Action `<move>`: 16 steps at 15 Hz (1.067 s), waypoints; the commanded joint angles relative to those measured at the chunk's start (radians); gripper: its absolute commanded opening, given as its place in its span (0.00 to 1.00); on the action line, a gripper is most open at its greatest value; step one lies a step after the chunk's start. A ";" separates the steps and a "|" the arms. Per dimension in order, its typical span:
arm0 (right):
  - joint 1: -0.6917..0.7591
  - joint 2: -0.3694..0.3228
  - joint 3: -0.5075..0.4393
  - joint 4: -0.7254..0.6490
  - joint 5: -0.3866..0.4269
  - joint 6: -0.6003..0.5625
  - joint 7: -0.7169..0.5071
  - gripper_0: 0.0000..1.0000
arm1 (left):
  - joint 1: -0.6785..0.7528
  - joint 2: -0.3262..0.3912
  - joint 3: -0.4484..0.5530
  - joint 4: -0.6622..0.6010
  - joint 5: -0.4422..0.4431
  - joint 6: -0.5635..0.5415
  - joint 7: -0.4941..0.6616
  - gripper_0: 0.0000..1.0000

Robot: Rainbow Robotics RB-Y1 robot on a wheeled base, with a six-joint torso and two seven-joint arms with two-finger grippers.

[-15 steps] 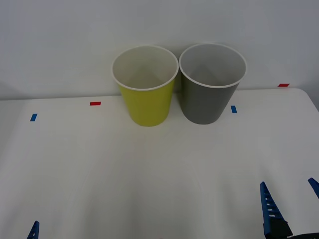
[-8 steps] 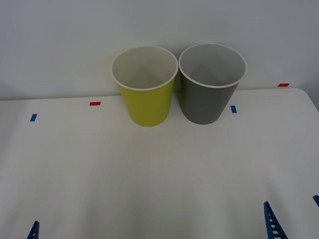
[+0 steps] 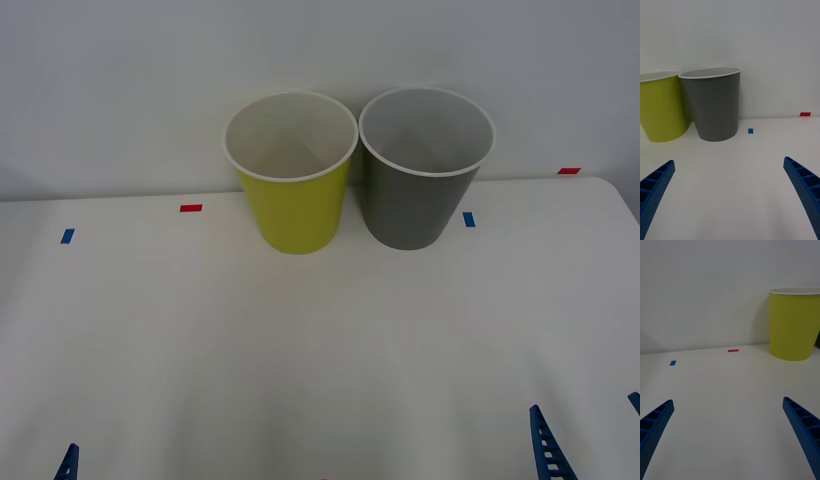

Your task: Put cans in the gray bin and PET bottles in the light green bin.

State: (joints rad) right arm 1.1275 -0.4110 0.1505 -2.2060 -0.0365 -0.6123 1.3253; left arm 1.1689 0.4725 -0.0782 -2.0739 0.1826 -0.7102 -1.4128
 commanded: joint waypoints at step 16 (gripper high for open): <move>0.000 0.000 0.000 0.000 0.000 0.000 0.000 1.00 | 0.000 0.000 0.000 0.000 0.000 0.000 0.000 1.00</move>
State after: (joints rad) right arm 1.1275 -0.4111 0.1504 -2.2059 -0.0367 -0.6123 1.3253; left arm 1.1689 0.4725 -0.0782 -2.0739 0.1826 -0.7102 -1.4128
